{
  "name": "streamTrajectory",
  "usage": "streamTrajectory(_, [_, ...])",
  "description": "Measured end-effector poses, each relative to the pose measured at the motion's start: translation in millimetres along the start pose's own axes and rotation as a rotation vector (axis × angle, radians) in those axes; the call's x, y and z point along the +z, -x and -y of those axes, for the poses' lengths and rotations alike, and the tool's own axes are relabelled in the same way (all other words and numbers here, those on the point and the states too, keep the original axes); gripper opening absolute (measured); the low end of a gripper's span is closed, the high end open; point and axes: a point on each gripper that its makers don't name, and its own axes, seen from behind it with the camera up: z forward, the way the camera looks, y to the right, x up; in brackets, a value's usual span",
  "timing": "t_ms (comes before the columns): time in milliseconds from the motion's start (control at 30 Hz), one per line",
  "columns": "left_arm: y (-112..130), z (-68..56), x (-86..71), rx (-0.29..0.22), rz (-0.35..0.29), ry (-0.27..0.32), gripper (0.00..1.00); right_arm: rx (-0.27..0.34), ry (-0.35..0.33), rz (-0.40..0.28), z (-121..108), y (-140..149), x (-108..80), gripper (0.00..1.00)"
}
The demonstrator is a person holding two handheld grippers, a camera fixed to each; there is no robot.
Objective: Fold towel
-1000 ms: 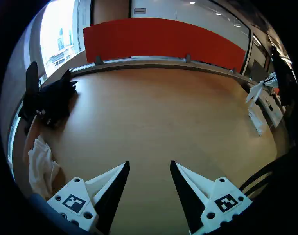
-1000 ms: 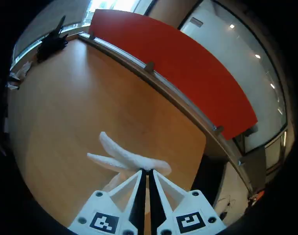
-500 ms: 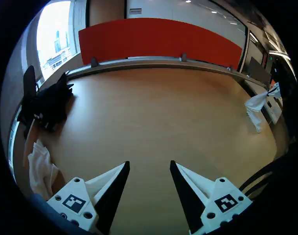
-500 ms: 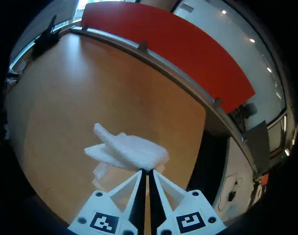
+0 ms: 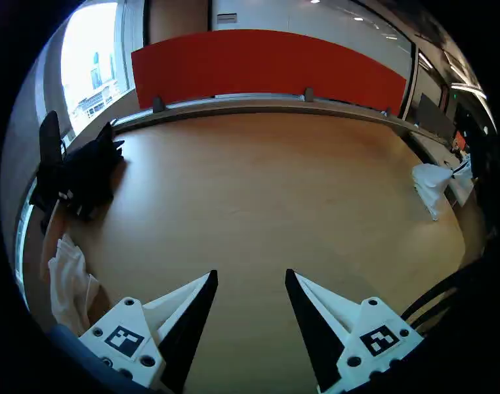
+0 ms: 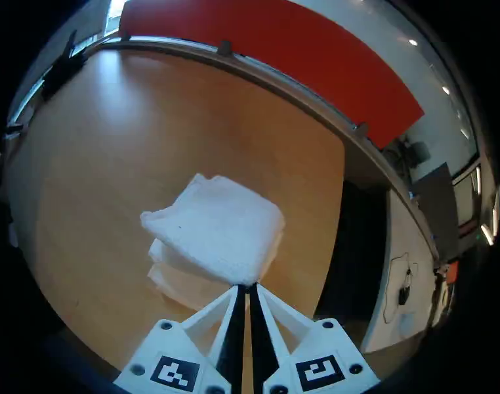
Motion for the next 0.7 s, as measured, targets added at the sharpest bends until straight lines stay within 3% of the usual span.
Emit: streamTrajectory(700, [4.2,5.5,-5.2,0.006,0.008,-0.019,0.75,0.068,-0.016,0.080,8.9,45.6,23.7,0.04])
